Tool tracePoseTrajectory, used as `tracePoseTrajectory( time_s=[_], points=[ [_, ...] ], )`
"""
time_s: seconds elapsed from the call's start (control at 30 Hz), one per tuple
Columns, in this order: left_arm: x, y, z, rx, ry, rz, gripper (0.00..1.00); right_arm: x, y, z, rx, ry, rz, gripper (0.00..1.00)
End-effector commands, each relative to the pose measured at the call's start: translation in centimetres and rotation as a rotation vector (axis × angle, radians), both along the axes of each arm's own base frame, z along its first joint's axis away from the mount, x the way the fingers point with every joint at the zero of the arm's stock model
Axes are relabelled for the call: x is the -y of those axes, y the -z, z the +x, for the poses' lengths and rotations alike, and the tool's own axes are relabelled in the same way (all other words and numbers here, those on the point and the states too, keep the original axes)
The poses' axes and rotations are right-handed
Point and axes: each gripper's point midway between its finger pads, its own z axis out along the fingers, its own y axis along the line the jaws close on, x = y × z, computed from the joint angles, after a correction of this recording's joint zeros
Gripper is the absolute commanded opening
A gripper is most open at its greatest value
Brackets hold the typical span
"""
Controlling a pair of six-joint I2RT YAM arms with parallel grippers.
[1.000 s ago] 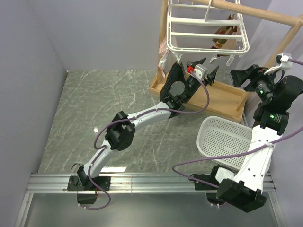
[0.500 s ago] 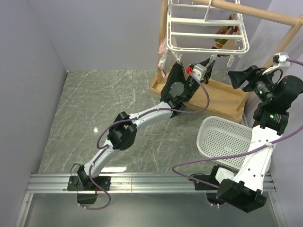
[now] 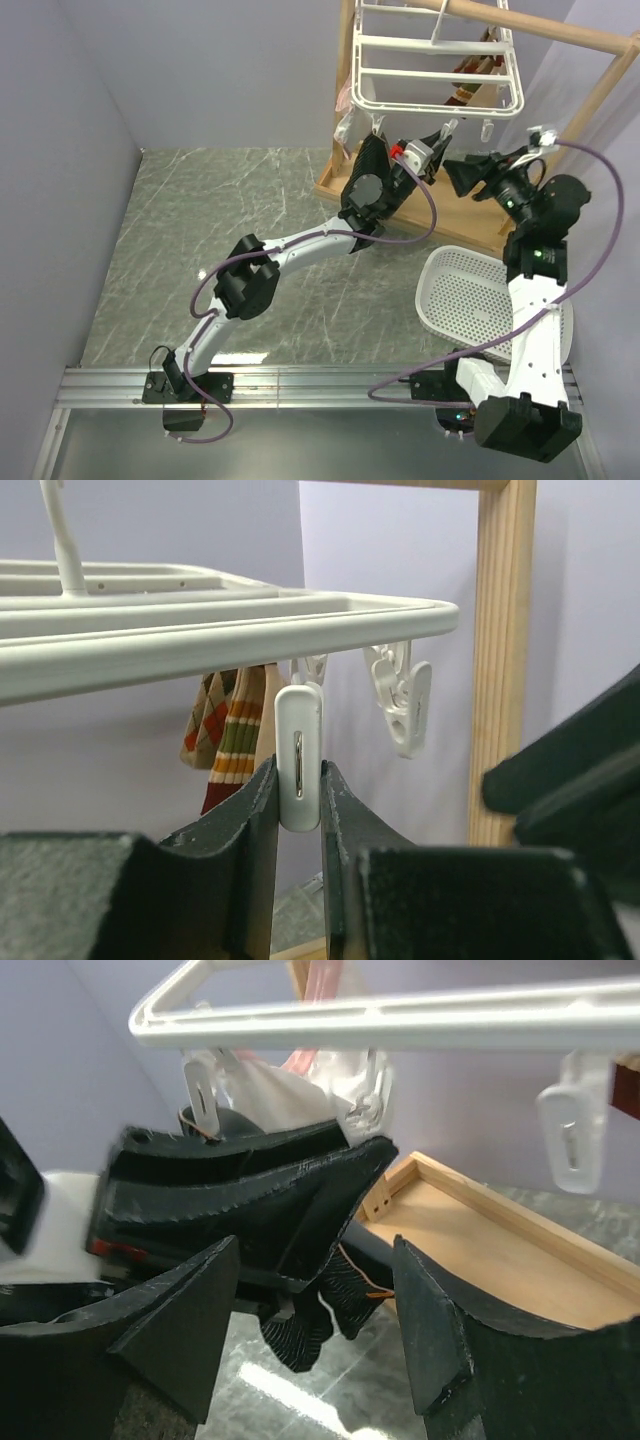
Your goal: Clip the underwear to the hanger
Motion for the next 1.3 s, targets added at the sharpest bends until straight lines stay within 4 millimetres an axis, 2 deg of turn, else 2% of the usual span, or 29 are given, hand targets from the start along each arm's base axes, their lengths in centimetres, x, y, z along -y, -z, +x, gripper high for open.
tracePoseTrajectory(
  time_s=[0.0, 0.03, 0.2, 0.27, 0.3, 0.67, 0.83, 1.27],
  points=[
    [-2.5, -6.3, -2.8, 0.078, 0.047, -0.103, 0.00, -0.9, -3.5, -0.4, 0.217, 0.033, 0.005, 0.69],
    [-2.5, -6.3, -3.0, 0.078, 0.054, -0.100, 0.00, -1.2, -2.8, -0.2, 0.214, 0.026, 0.016, 0.69],
    [-2.7, -6.9, -3.8, 0.101, 0.081, -0.098, 0.00, -0.7, -3.9, 0.1, 0.279, 0.060, 0.061, 0.66],
    [-2.9, -7.0, -4.1, 0.107, 0.087, -0.097, 0.00, -0.8, -3.9, 0.2, 0.280, 0.048, 0.084, 0.65],
    [-2.9, -7.1, -4.3, 0.112, 0.094, -0.095, 0.00, -1.0, -4.5, -0.1, 0.304, 0.035, 0.097, 0.65],
    [-2.9, -6.9, -4.9, 0.118, 0.121, -0.087, 0.00, -1.9, -5.0, 0.3, 0.402, 0.023, 0.067, 0.60],
    [-2.9, -6.9, -5.7, 0.143, 0.152, -0.078, 0.00, -2.2, -4.8, 0.8, 0.462, 0.039, 0.054, 0.51],
    [-2.9, -6.4, -6.6, 0.164, 0.179, -0.054, 0.00, -3.4, -4.8, 1.7, 0.523, 0.023, 0.025, 0.52]
  ],
)
